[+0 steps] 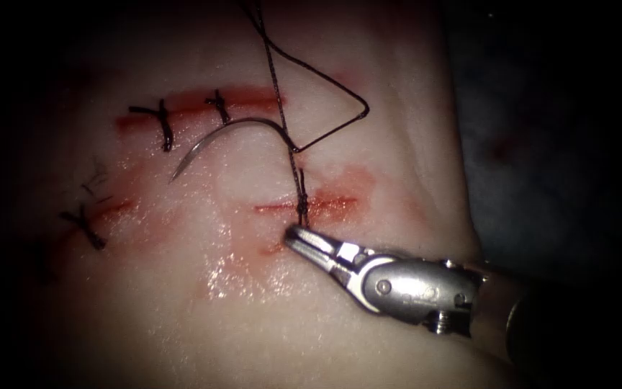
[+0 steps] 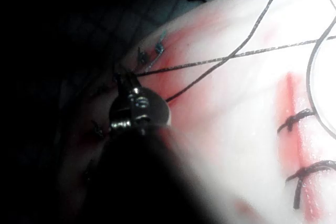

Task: Wound Closure
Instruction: Pull tail through loop and tighten

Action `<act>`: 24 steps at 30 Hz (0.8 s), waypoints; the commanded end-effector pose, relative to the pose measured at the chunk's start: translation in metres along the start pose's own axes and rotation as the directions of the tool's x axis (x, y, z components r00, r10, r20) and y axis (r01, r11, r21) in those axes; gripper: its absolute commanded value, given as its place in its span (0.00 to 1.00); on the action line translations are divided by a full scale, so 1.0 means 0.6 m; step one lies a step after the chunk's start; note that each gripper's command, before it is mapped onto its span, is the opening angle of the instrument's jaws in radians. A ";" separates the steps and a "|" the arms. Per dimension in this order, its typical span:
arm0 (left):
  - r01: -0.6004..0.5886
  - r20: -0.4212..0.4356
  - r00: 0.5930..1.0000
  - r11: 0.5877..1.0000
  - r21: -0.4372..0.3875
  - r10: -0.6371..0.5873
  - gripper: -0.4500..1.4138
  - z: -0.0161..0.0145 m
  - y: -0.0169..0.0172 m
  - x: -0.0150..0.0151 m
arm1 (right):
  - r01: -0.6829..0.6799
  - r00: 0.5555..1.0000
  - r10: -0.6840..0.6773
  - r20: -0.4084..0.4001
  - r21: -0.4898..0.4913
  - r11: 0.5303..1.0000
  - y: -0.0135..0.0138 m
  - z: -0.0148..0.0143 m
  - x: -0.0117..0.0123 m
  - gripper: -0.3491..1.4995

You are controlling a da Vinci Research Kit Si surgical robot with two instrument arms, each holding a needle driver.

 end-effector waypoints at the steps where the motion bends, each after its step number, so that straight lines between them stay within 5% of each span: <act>1: 0.001 -0.002 1.000 1.000 0.011 -0.001 0.00 0.0017 -0.0010 -0.0002 | 0.009 1.000 -0.009 0.001 0.007 1.000 -0.0008 0.0009 -0.0013 0.00; 14: -0.011 -0.006 1.000 1.000 0.030 0.011 0.00 0.0036 -0.0032 -0.0032 | 0.051 0.998 -0.052 0.027 0.041 0.998 -0.0051 -0.0005 -0.0071 0.00; 24: -0.002 -0.033 0.999 0.999 0.037 0.004 0.00 0.0021 -0.0034 -0.0039 | 0.003 0.999 -0.004 0.036 0.037 0.999 -0.0051 -0.0003 -0.0057 0.00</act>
